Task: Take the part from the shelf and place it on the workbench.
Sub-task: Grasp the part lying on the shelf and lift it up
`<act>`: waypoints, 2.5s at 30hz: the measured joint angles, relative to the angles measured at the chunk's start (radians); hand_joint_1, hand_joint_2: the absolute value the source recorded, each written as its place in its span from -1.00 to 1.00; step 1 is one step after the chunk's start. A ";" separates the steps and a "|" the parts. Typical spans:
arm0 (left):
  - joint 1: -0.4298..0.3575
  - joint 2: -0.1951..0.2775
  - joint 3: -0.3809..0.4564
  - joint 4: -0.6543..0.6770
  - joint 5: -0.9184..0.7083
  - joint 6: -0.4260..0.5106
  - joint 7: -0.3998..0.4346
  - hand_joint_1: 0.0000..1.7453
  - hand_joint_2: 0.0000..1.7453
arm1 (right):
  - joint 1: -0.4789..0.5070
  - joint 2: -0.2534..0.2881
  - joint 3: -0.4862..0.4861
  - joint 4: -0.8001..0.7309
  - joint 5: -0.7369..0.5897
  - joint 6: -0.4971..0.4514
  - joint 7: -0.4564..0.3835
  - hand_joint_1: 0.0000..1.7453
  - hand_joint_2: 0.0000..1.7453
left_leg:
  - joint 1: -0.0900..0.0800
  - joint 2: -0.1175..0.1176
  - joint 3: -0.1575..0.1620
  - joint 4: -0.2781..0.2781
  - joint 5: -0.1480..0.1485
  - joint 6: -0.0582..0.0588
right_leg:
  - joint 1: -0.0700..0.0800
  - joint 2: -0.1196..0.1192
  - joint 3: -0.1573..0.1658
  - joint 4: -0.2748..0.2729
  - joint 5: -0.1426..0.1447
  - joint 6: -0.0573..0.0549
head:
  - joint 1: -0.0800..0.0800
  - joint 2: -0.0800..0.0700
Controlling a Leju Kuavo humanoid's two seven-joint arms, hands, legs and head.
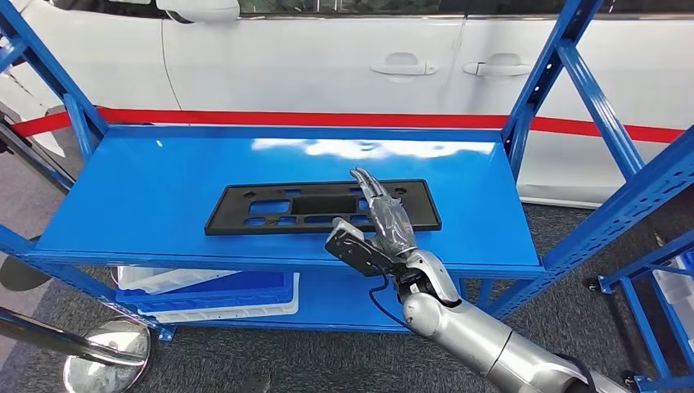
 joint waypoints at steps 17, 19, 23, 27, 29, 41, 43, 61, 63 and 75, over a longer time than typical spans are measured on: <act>0.002 -0.002 -0.015 0.000 -0.033 -0.013 0.015 -1.00 -1.00 | -0.037 0.083 -0.006 -0.064 -0.115 0.030 -0.006 -1.00 1.00 | 0.005 0.003 0.063 -0.056 -0.009 0.025 | -0.001 -0.006 -0.044 0.050 -0.024 0.017 | -0.004 0.000; -0.001 -0.008 -0.016 0.000 -0.038 -0.019 0.015 -1.00 -1.00 | -0.053 0.089 -0.004 -0.043 -0.083 0.029 0.015 -1.00 1.00 | 0.005 0.003 0.063 -0.059 -0.007 0.029 | -0.003 -0.007 -0.099 0.173 -0.083 0.020 | -0.004 0.000; 0.003 -0.018 -0.016 0.000 -0.032 -0.025 0.013 -1.00 -1.00 | -0.072 0.093 0.004 0.021 -0.008 0.022 0.056 -1.00 1.00 | 0.007 -0.001 0.062 -0.046 -0.015 0.026 | -0.014 -0.007 -0.115 0.205 -0.049 0.032 | -0.003 0.000; 0.003 -0.023 -0.017 0.000 -0.026 -0.026 0.010 -1.00 -1.00 | -0.101 0.101 0.015 0.072 0.040 0.012 0.093 -1.00 1.00 | 0.006 -0.003 0.045 -0.009 -0.034 0.006 | -0.016 -0.004 -0.034 0.027 0.007 0.029 | -0.002 0.000; 0.006 -0.024 -0.020 0.000 -0.022 -0.026 0.012 -1.00 -1.00 | -0.108 0.104 0.021 0.101 0.082 0.001 0.129 -1.00 1.00 | 0.006 -0.003 0.037 -0.004 -0.034 -0.001 | -0.013 -0.002 -0.038 0.027 0.006 0.018 | -0.003 0.000; 0.023 -0.024 -0.032 0.000 -0.007 -0.020 0.034 -1.00 -1.00 | -0.158 0.108 0.082 0.243 0.333 -0.010 0.256 -1.00 1.00 | -0.004 0.000 0.004 0.031 -0.021 0.011 | -0.005 -0.002 -0.037 0.020 0.011 -0.001 | -0.011 0.000; 0.023 -0.024 -0.034 0.000 -0.008 -0.018 0.040 -1.00 -1.00 | -0.164 0.109 0.094 0.257 0.433 0.006 0.307 -1.00 1.00 | -0.011 -0.001 0.022 -0.007 -0.019 0.016 | -0.006 -0.002 -0.038 0.015 0.014 0.005 | -0.011 0.000; 0.026 -0.026 -0.040 0.001 -0.028 -0.013 0.038 -1.00 -1.00 | -0.180 0.107 0.136 0.357 0.813 0.272 0.376 -1.00 1.00 | 0.002 0.001 0.013 0.022 -0.037 -0.003 | -0.016 -0.003 -0.042 0.034 0.006 0.009 | -0.008 0.000; 0.026 -0.026 -0.040 0.001 -0.029 -0.013 0.041 -1.00 -1.00 | -0.182 0.107 0.136 0.359 0.818 0.287 0.377 -1.00 1.00 | 0.005 0.002 -0.020 0.102 -0.087 -0.013 | -0.017 -0.006 -0.041 0.032 0.009 0.002 | -0.013 0.000; 0.029 -0.023 -0.040 0.001 -0.028 -0.007 0.070 -1.00 -1.00 | -0.182 0.066 0.121 0.346 0.691 0.253 0.413 -1.00 1.00 | -0.001 0.003 0.045 -0.010 -0.032 0.009 | -0.011 -0.006 -0.039 0.018 0.019 0.022 | -0.014 0.000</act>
